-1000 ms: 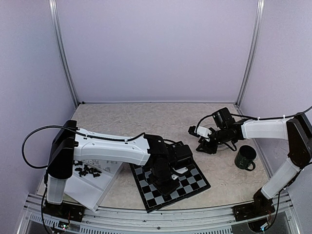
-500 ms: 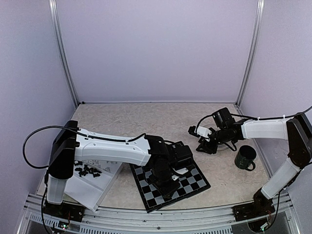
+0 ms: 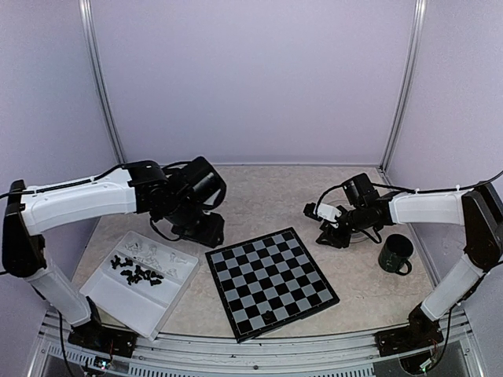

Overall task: Set up the chess pieces on the board
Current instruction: Move the storage box to the center of the board.

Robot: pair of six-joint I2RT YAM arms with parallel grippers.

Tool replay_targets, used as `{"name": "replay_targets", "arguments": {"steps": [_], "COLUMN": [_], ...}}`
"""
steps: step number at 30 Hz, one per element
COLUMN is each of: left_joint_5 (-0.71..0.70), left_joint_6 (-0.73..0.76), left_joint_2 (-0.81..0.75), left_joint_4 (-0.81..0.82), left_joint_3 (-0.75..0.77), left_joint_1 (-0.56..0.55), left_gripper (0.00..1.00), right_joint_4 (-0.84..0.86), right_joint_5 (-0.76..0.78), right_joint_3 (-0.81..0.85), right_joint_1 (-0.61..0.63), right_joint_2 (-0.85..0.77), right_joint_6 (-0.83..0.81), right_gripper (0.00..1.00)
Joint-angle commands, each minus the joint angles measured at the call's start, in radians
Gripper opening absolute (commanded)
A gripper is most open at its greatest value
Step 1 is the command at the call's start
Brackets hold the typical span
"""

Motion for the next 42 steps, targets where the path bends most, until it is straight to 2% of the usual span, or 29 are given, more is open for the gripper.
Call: {"name": "replay_targets", "arguments": {"steps": [1,6,10,14,17,22,42], "left_joint_5": [-0.176,-0.124,-0.110,-0.099,-0.025,0.071,0.046], "left_joint_6": [-0.189,-0.251,-0.277,-0.229,-0.175,-0.130,-0.063], "left_joint_2": [-0.132,-0.270,-0.316,-0.391,-0.420,-0.388,-0.115], "left_joint_4": [-0.040,-0.097,-0.149,-0.134,-0.088,0.020,0.169], "left_joint_3": [-0.216,-0.384,-0.461,-0.530,-0.578,-0.622,-0.526], "left_joint_1": [0.102,0.230,0.332,0.473,0.551,0.538,0.480], "left_gripper": [0.48,0.44,0.45,0.49,0.49,0.49,0.44], "right_joint_4": [-0.003,-0.008,-0.012,-0.014,-0.011,-0.015,-0.014], "right_joint_5": [-0.007,-0.009,-0.010,-0.007,-0.003,-0.003,0.013], "right_joint_3": [-0.004,-0.003,-0.001,-0.003,-0.006,-0.007,-0.011], "right_joint_1": [-0.003,0.003,0.012,0.017,0.019,0.020,0.023], "right_joint_2": [0.016,0.020,0.023,0.021,0.017,0.024,0.038], "right_joint_6": [-0.005,-0.009,-0.011,-0.015,-0.019,-0.026,-0.033], "right_gripper": [0.47,0.47,0.47,0.47,0.47,0.47,0.47]}}
